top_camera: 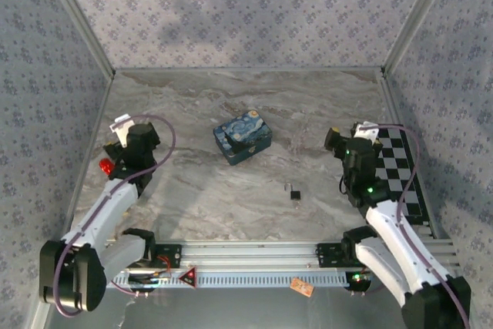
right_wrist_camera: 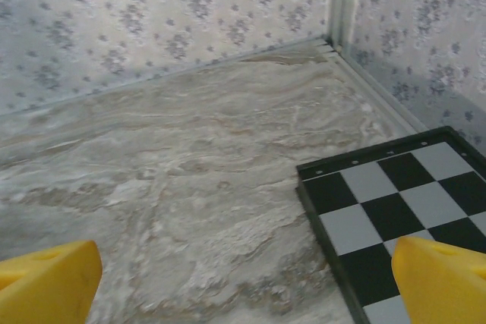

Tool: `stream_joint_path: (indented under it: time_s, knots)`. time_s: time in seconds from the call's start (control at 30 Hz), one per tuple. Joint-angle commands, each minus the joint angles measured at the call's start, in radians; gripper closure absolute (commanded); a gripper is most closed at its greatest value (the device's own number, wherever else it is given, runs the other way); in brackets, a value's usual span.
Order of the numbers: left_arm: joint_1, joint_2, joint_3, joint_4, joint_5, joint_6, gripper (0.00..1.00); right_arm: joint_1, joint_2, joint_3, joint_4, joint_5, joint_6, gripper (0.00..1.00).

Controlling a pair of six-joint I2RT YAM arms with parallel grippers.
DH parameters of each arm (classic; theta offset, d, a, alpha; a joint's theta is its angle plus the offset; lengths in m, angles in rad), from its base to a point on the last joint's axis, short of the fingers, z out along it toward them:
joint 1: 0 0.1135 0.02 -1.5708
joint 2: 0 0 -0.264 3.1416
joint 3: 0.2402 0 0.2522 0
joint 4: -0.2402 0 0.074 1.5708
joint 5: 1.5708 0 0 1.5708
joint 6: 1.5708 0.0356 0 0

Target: Unlock the padlock with the key

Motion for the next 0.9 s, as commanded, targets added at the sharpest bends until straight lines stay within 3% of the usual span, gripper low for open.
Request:
stream_joint_path:
  time_s: [0.0,0.2,0.43,0.77,0.83,0.87]
  knots:
    - [0.018,0.027,-0.045,0.135,-0.062,0.079,0.00,-0.039,0.045,-0.034,0.093,-0.037,-0.040,0.00]
    - [0.051,0.130,-0.111,0.321,-0.028,0.146,0.00,-0.067,0.118,-0.049,0.145,-0.098,-0.148,0.00]
    - [0.051,0.283,-0.198,0.607,0.250,0.294,0.00,-0.071,0.241,-0.054,0.233,-0.068,-0.225,0.00]
    - [0.059,0.366,-0.201,0.746,0.440,0.451,0.00,-0.059,0.395,-0.099,0.479,-0.044,-0.325,0.00]
    - [0.073,0.427,-0.236,0.884,0.528,0.457,0.00,-0.059,0.414,-0.115,0.531,-0.051,-0.346,0.00]
    - [0.072,0.450,-0.246,0.929,0.495,0.447,0.00,-0.059,0.423,-0.120,0.552,-0.056,-0.355,0.00]
